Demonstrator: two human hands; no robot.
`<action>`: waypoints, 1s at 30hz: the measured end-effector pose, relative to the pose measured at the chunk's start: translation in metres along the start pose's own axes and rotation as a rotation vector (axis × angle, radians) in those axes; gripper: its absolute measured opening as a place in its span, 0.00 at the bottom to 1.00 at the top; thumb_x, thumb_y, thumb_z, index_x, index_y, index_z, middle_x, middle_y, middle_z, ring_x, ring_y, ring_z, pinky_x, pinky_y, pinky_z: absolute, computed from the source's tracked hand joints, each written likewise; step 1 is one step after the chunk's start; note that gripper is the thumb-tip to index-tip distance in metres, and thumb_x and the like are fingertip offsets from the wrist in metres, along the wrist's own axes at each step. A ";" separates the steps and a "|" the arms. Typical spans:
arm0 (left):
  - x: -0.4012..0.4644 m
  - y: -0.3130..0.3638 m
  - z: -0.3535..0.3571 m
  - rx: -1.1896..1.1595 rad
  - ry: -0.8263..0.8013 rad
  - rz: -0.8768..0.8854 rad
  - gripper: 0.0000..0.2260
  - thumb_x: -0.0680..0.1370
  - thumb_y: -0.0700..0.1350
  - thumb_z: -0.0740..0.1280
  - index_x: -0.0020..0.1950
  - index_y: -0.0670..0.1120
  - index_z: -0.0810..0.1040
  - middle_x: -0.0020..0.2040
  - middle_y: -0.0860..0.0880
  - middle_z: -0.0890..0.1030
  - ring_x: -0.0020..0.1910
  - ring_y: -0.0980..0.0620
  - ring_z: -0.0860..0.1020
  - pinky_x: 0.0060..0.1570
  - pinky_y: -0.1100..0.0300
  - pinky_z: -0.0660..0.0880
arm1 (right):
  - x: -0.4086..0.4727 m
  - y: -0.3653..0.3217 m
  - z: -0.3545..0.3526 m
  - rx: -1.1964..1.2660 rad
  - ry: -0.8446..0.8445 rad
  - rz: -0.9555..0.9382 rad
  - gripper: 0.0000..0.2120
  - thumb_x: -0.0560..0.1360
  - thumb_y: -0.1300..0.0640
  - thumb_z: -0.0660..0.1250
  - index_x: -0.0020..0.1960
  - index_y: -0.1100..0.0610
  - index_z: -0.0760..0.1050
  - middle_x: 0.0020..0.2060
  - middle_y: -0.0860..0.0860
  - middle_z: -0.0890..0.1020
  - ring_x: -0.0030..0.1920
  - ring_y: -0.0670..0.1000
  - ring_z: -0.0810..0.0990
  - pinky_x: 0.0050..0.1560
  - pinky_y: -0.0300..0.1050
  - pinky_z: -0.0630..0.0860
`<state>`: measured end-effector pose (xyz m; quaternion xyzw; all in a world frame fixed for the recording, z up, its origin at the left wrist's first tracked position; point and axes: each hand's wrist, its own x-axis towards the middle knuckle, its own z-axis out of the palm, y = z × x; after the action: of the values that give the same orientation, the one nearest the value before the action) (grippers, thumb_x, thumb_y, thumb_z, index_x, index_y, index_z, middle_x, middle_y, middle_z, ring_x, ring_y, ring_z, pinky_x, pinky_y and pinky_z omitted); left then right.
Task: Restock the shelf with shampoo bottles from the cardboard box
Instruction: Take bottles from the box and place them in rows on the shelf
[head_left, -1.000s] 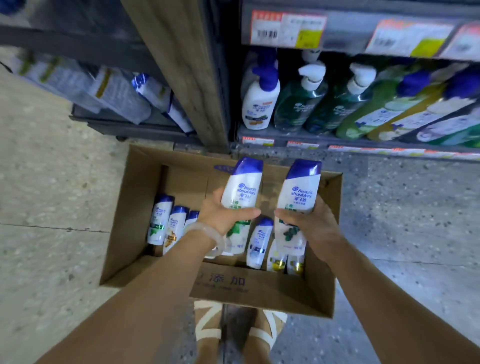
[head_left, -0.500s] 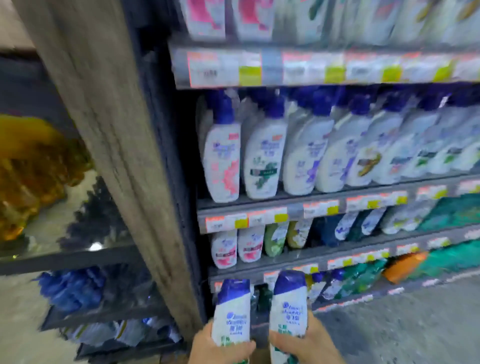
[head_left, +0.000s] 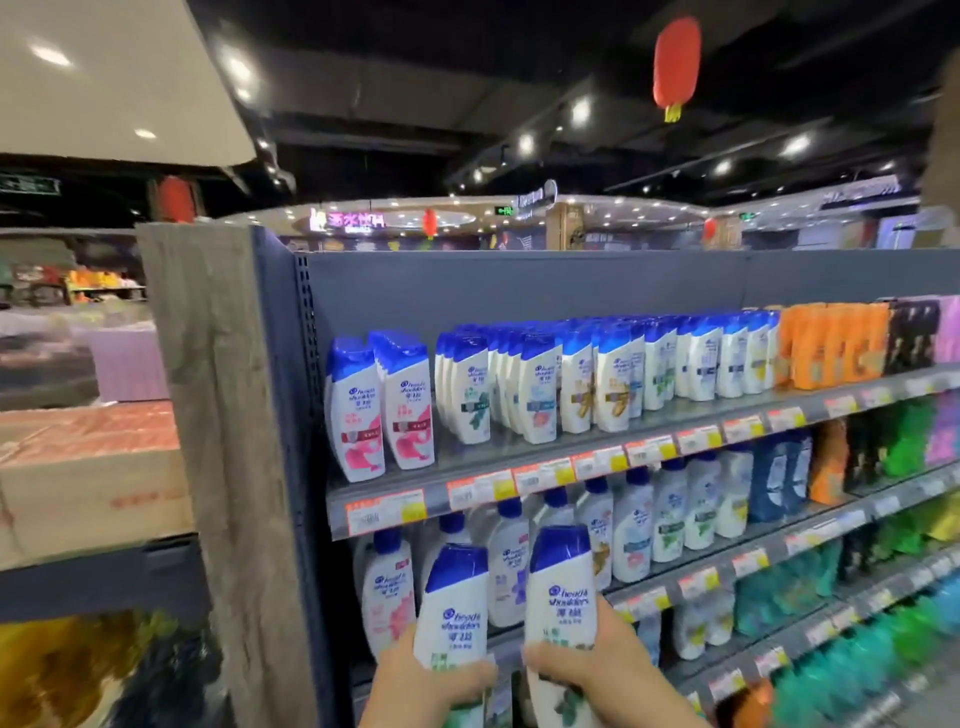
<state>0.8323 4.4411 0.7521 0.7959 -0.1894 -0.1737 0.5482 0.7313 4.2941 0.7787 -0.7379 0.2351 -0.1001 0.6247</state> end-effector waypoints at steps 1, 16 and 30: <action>0.005 0.002 0.000 -0.077 0.015 0.010 0.13 0.59 0.43 0.78 0.39 0.50 0.78 0.28 0.58 0.82 0.29 0.64 0.78 0.31 0.71 0.74 | -0.005 -0.002 -0.007 0.026 -0.008 -0.051 0.24 0.63 0.62 0.76 0.56 0.55 0.73 0.48 0.54 0.83 0.50 0.53 0.82 0.56 0.53 0.78; 0.031 0.097 0.144 -0.224 0.113 0.120 0.17 0.56 0.37 0.80 0.41 0.43 0.80 0.31 0.49 0.84 0.28 0.56 0.80 0.26 0.64 0.75 | 0.044 0.000 -0.186 0.116 -0.045 -0.180 0.21 0.61 0.60 0.77 0.51 0.55 0.73 0.41 0.52 0.84 0.39 0.47 0.83 0.34 0.38 0.78; 0.090 0.204 0.327 -0.490 0.083 0.096 0.13 0.66 0.36 0.75 0.48 0.43 0.78 0.42 0.42 0.83 0.41 0.43 0.81 0.40 0.52 0.80 | 0.102 0.019 -0.413 0.125 0.008 -0.230 0.14 0.66 0.63 0.75 0.46 0.53 0.72 0.39 0.53 0.82 0.39 0.51 0.81 0.36 0.43 0.76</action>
<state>0.7297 4.0660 0.8266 0.6357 -0.1567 -0.1555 0.7397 0.6335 3.8827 0.8280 -0.7191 0.1449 -0.1883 0.6530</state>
